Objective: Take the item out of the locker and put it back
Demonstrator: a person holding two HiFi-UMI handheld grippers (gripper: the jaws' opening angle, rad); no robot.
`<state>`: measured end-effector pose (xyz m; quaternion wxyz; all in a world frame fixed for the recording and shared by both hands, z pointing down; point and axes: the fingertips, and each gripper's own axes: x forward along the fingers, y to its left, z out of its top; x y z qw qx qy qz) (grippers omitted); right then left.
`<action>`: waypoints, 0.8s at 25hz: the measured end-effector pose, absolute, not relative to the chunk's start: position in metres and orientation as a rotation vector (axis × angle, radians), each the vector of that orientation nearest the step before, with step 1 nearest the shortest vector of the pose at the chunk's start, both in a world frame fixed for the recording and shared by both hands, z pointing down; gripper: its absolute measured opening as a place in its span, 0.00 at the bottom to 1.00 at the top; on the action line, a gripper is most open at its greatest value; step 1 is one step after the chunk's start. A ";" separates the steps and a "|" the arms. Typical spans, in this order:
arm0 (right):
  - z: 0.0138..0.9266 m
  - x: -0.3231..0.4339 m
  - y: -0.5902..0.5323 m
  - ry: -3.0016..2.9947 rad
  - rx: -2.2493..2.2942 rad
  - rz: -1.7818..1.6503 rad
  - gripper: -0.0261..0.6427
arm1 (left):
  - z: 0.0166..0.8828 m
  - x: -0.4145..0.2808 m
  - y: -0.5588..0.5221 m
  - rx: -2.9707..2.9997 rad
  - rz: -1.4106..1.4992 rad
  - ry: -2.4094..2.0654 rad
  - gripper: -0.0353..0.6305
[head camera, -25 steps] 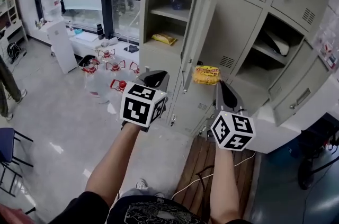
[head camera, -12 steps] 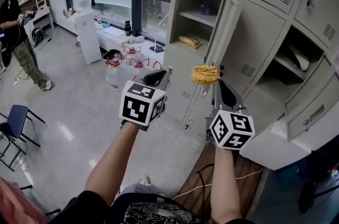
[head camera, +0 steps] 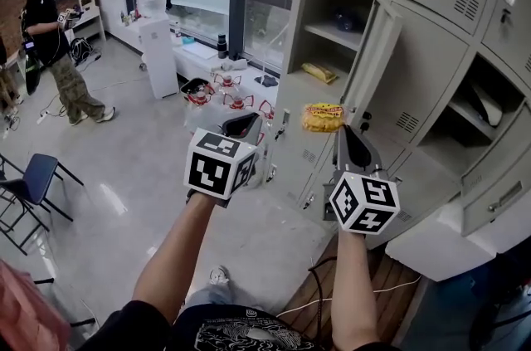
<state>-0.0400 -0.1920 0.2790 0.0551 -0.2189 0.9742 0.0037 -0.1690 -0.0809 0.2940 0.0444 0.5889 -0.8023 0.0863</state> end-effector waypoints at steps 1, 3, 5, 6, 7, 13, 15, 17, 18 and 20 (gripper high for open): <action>0.279 -0.044 -0.191 2.959 -0.657 0.010 0.08 | 0.295 -0.173 -0.079 1.791 0.264 -2.456 0.06; 0.279 -0.051 -0.191 2.962 -0.646 0.010 0.08 | 0.296 -0.180 -0.077 1.778 0.261 -2.462 0.05; 0.280 -0.058 -0.193 2.964 -0.643 0.013 0.08 | 0.297 -0.187 -0.077 1.772 0.257 -2.464 0.05; 0.281 -0.062 -0.194 2.966 -0.642 0.015 0.08 | 0.298 -0.192 -0.077 1.771 0.255 -2.465 0.05; 0.282 -0.067 -0.194 2.969 -0.642 0.017 0.08 | 0.298 -0.197 -0.077 1.769 0.251 -2.466 0.05; 0.285 -0.099 -0.206 2.976 -0.663 0.032 0.08 | 0.302 -0.230 -0.090 1.783 0.226 -2.455 0.05; 0.285 -0.111 -0.211 2.974 -0.674 0.032 0.08 | 0.303 -0.244 -0.096 1.791 0.222 -2.448 0.06; 0.284 -0.124 -0.217 2.970 -0.685 0.034 0.08 | 0.304 -0.259 -0.103 1.798 0.220 -2.440 0.05; 0.283 -0.131 -0.220 2.968 -0.690 0.036 0.08 | 0.304 -0.266 -0.106 1.803 0.218 -2.436 0.05; 0.282 -0.146 -0.227 2.966 -0.704 0.040 0.08 | 0.304 -0.281 -0.115 1.817 0.213 -2.425 0.05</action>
